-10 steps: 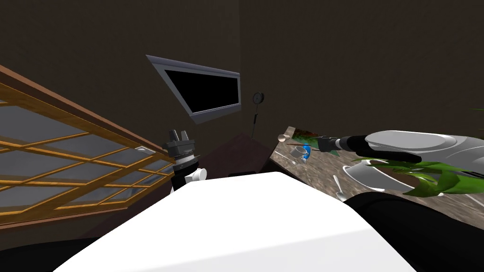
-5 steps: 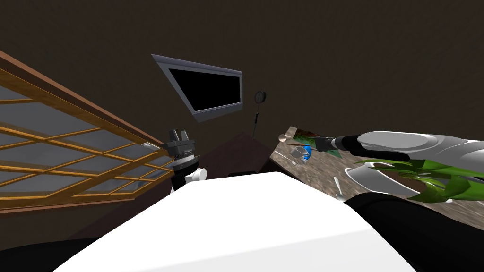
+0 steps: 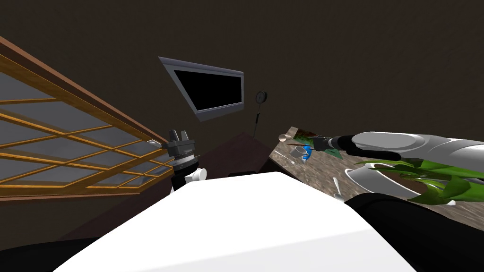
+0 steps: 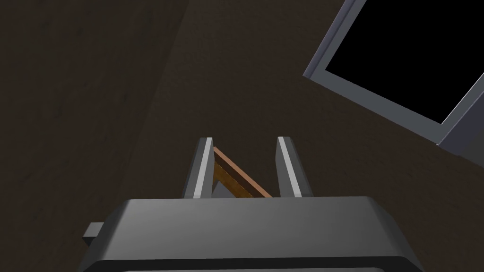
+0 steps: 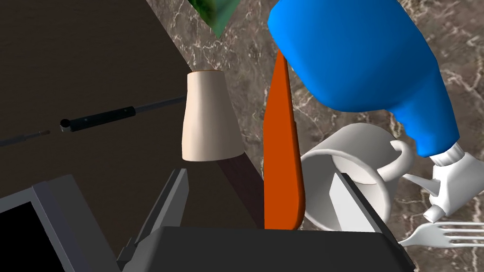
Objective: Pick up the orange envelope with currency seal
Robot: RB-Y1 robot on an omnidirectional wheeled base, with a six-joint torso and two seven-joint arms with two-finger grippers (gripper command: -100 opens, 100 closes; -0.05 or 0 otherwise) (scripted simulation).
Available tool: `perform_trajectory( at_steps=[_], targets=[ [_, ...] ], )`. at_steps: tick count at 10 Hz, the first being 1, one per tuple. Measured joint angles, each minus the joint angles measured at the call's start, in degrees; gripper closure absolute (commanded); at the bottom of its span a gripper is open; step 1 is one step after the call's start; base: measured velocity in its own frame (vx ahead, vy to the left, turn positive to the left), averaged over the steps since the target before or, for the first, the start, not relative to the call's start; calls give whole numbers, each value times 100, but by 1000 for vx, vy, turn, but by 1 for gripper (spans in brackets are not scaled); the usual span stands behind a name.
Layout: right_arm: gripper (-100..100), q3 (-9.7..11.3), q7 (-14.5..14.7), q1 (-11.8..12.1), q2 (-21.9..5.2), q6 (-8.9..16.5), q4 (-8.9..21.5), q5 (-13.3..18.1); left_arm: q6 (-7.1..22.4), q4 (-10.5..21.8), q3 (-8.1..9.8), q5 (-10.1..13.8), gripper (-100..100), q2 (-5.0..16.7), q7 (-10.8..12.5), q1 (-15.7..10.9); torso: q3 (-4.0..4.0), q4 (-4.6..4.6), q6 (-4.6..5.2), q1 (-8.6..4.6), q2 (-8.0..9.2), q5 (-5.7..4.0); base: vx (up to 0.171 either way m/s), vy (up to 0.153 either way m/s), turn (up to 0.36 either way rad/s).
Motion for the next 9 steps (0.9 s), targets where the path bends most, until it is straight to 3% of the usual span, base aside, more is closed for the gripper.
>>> perform_trajectory(
  at_steps=[4, 5, 6, 9],
  targets=[
    [100, 0, 0, -1, 2, -2, 1, -2, 0, 0, 0, 0, 0, 0, 0, 0, -5, -3, -1, 9, -9, 4, -1, 0, 0],
    [0, 1, 0, 0, 2, -3, 1, -2, 0, 0, 0, 0, 0, 0, 0, 0, -5, -2, -1, 9, -8, 4, 0, 0, 0],
    [100, 1, 0, 0, 2, -3, 1, -2, 0, 0, 0, 0, 0, 0, 0, 0, -4, -2, -1, 10, -7, 5, 26, 18, -96],
    [100, -42, 299, -126, 145, -244, 125, -85, 0, 0, 0, 0, 0, 0, 0, 1, -10, -3, 1, 26, -18, 11, 48, 33, -68]
  ],
)
